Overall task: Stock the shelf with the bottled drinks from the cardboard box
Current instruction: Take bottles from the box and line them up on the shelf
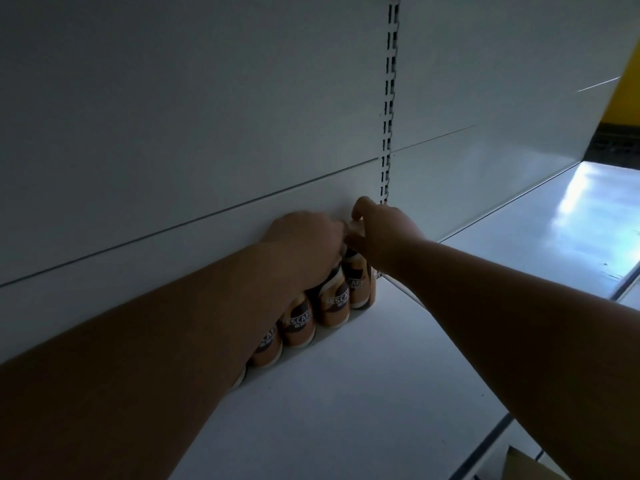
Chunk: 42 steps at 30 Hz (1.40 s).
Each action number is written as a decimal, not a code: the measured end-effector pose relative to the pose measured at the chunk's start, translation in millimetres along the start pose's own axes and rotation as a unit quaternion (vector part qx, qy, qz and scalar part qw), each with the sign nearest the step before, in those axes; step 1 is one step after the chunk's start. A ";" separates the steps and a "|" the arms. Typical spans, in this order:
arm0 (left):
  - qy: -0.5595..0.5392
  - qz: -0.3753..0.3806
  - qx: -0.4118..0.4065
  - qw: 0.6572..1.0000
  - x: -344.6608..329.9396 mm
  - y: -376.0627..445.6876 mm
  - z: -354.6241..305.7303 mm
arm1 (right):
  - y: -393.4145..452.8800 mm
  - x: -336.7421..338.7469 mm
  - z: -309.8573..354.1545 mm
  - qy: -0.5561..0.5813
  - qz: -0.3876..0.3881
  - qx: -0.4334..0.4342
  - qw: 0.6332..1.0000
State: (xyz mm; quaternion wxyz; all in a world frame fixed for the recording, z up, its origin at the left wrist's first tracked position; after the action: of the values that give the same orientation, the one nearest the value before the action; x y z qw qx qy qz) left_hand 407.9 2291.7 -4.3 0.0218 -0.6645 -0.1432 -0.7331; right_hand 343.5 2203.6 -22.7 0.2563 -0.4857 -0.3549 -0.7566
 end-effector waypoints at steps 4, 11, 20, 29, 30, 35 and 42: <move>0.036 0.018 -0.025 0.999 -1.4 -0.8 -2.5 | 0.9 -1.5 -2.8 0.003 0.007 0.009 1.000; 0.066 0.035 -0.019 0.997 4.0 -2.2 -7.5 | -0.5 -3.0 -4.0 0.041 0.046 0.031 0.998; 0.078 0.048 0.002 0.996 3.8 -2.0 -5.1 | -2.0 -4.3 -4.1 0.065 0.030 0.037 0.997; 0.040 -0.007 0.030 0.999 7.2 -3.9 -1.4 | 4.1 -4.7 -0.7 0.026 0.029 0.052 0.998; 0.036 -0.019 0.037 0.998 7.4 -4.6 -1.3 | 4.2 -4.5 -1.1 0.018 0.020 0.047 0.998; 0.042 -0.031 0.054 0.997 8.0 -7.3 -5.4 | 6.4 -3.6 -1.3 -0.011 -0.012 0.041 0.999; 0.030 -0.029 0.046 0.998 8.6 -7.1 -5.0 | 5.3 -3.9 -4.9 0.000 -0.002 0.045 0.999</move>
State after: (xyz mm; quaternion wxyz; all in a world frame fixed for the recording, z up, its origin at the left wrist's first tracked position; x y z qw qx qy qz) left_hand 400.5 2298.8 2.4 0.0357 -0.6361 -0.1950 -0.7457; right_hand 346.2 2196.7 -26.1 0.2762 -0.4730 -0.3900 -0.7402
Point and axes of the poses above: each hand's wrist, its own y-axis towards the middle knuckle, its own x-axis out of the back of the hand, z = x × y, the point moved 6 cm from there along y, towards the middle knuckle, and after that the axes turned 8 degrees about -y, right-handed, at the moved point
